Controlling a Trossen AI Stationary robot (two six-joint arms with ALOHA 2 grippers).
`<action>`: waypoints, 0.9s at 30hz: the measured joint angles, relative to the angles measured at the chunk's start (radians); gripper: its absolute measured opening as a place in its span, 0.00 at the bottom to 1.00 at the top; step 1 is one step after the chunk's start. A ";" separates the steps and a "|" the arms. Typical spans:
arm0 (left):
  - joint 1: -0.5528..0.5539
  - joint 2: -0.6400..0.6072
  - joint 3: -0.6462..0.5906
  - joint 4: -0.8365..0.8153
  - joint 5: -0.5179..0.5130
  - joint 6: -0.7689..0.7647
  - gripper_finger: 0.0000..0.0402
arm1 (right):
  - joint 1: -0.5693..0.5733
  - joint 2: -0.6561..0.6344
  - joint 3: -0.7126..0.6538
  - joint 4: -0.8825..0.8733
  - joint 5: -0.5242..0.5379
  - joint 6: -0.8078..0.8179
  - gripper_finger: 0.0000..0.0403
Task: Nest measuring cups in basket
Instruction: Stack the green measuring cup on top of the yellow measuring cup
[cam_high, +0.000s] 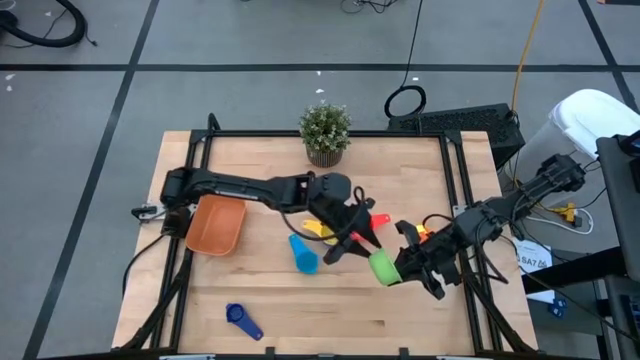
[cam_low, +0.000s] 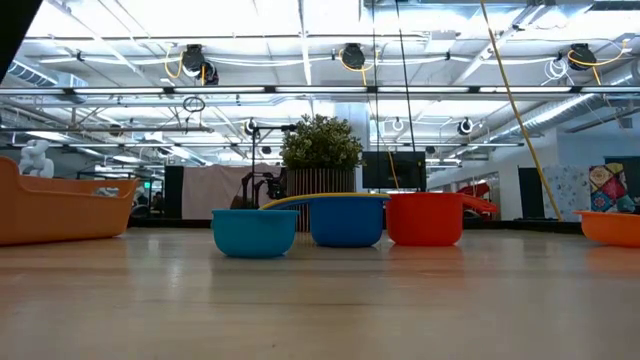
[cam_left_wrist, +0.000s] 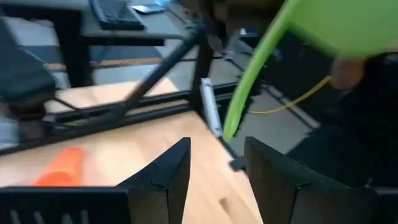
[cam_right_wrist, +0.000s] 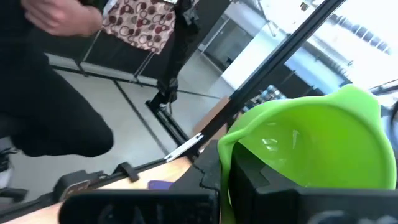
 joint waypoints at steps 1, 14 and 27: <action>0.002 0.014 0.000 0.028 0.024 -0.011 0.38 | -0.005 -0.001 0.000 0.002 0.000 -0.004 0.00; 0.030 0.050 0.000 0.271 0.126 -0.080 0.38 | -0.067 0.000 0.000 -0.001 -0.004 0.030 0.00; 0.022 0.081 0.002 0.248 0.079 -0.129 0.13 | -0.071 0.000 -0.002 0.005 -0.026 0.109 0.02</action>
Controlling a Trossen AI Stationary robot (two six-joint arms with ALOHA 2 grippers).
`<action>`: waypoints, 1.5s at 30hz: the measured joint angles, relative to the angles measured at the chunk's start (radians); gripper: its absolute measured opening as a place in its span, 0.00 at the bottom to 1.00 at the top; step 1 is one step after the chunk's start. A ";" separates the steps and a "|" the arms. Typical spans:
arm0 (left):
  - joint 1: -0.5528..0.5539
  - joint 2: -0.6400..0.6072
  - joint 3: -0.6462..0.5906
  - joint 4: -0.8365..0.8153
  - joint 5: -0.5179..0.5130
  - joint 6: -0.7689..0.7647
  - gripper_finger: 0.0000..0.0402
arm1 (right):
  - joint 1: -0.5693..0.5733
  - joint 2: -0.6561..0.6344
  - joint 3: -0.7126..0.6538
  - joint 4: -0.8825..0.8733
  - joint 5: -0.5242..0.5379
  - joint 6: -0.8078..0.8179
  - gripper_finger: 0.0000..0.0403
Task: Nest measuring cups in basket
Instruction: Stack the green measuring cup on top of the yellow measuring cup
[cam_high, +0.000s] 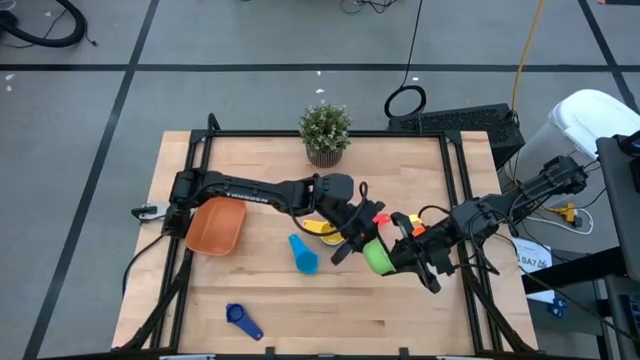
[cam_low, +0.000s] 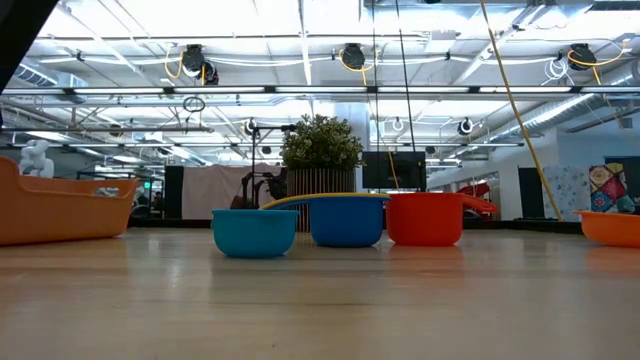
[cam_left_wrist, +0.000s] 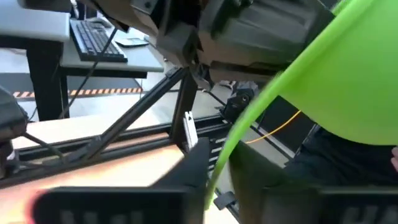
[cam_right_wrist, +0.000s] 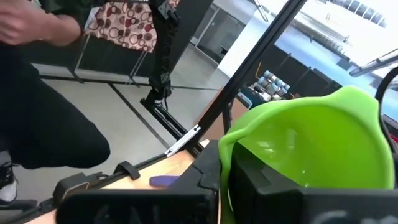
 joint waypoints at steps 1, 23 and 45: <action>0.000 0.000 0.000 0.000 0.001 0.000 0.07 | 0.000 -0.001 0.000 0.002 -0.002 0.006 0.03; -0.018 -0.027 -0.002 0.078 0.004 -0.048 0.01 | 0.001 -0.011 0.004 0.001 0.205 0.128 0.59; -0.038 -0.155 0.001 -0.360 -0.232 0.175 0.01 | 0.000 -0.204 0.000 -0.336 0.341 0.254 0.62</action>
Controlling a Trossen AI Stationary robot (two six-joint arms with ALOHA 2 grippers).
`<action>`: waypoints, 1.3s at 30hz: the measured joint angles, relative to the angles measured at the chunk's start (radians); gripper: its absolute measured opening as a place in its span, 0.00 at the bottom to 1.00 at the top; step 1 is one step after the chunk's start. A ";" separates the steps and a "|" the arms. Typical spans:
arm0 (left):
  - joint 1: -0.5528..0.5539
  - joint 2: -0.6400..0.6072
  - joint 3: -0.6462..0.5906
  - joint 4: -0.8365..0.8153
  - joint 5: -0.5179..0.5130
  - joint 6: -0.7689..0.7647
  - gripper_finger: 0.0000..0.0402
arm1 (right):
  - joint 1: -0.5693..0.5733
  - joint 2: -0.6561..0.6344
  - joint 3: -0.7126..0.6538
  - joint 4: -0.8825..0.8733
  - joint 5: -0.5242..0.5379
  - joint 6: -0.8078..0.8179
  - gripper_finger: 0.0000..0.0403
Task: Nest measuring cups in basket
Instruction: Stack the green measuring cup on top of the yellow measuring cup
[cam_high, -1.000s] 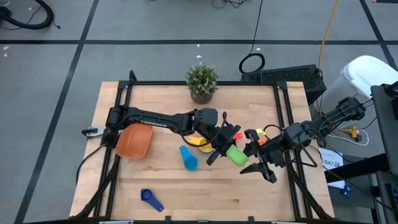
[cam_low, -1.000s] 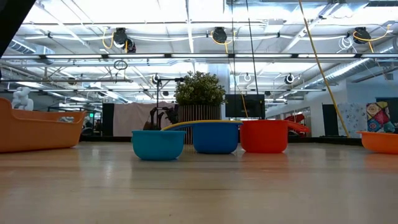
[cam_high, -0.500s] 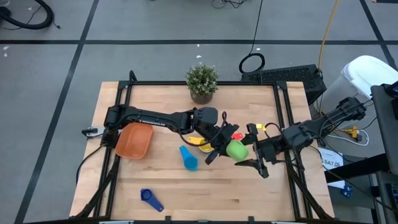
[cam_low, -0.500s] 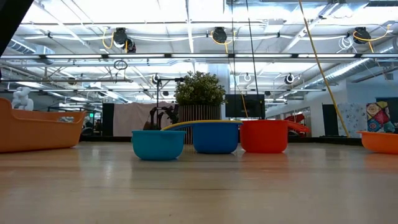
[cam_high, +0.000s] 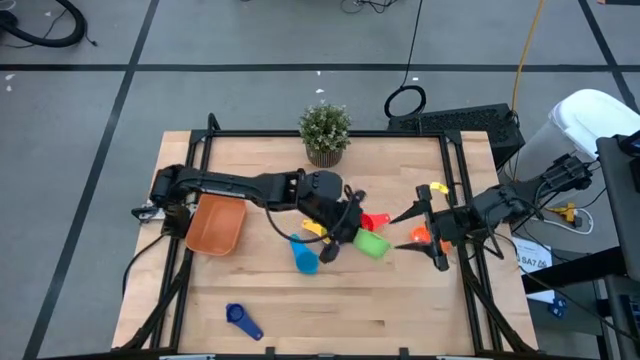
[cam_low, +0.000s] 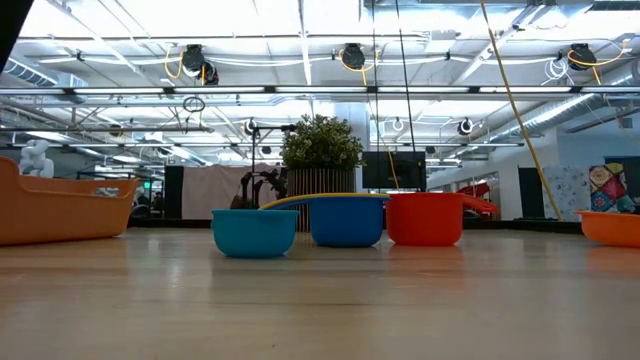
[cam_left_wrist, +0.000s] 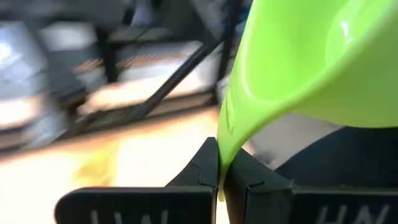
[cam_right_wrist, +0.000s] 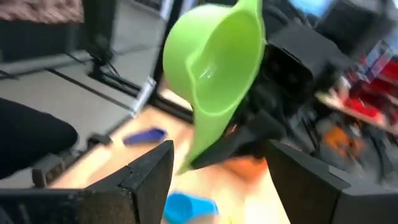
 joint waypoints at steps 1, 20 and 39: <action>-0.004 -0.012 0.000 -0.067 -0.071 0.024 0.01 | 0.000 -0.009 0.000 -0.039 0.029 0.020 0.62; -0.183 0.067 0.000 -0.628 -1.534 0.187 0.01 | 0.000 0.046 0.000 -0.316 0.214 0.402 0.62; -0.219 0.328 -0.001 -0.993 -1.640 -0.279 0.01 | 0.002 0.076 0.000 -0.283 0.151 0.663 0.62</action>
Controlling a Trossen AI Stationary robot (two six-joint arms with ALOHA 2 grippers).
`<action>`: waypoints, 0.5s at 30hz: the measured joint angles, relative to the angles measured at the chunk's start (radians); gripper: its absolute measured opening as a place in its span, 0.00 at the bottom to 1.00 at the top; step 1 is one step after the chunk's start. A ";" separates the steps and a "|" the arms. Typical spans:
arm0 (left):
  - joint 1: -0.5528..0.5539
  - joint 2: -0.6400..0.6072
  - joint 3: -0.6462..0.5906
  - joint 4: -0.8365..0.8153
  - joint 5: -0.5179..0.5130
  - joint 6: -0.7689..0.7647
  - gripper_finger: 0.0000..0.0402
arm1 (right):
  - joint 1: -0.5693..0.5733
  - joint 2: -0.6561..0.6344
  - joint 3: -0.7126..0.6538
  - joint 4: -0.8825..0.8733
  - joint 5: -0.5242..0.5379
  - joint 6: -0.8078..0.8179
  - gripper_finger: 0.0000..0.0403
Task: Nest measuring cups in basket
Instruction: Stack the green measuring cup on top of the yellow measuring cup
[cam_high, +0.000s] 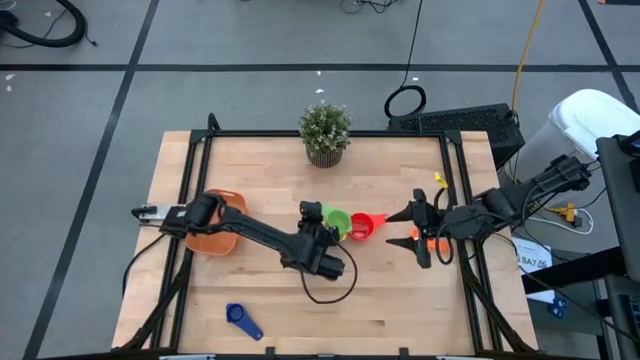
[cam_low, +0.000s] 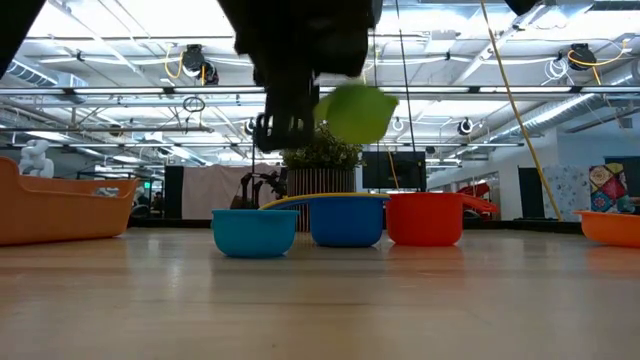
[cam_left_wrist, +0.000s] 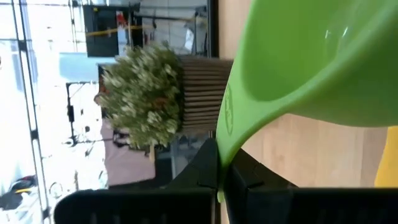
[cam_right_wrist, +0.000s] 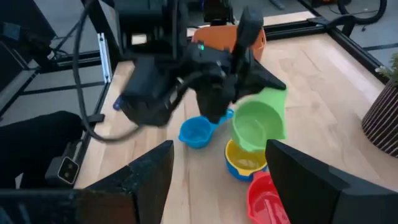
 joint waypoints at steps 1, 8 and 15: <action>0.003 0.012 0.000 -0.014 0.000 -0.017 0.01 | 0.001 0.004 0.000 0.003 -0.002 0.000 0.62; 0.013 0.042 0.000 -0.058 0.005 -0.099 0.01 | 0.031 0.033 0.000 0.037 -0.030 -0.005 0.62; 0.019 0.039 -0.030 -0.033 0.005 -0.056 0.02 | 0.053 0.043 0.000 0.037 -0.026 -0.012 0.62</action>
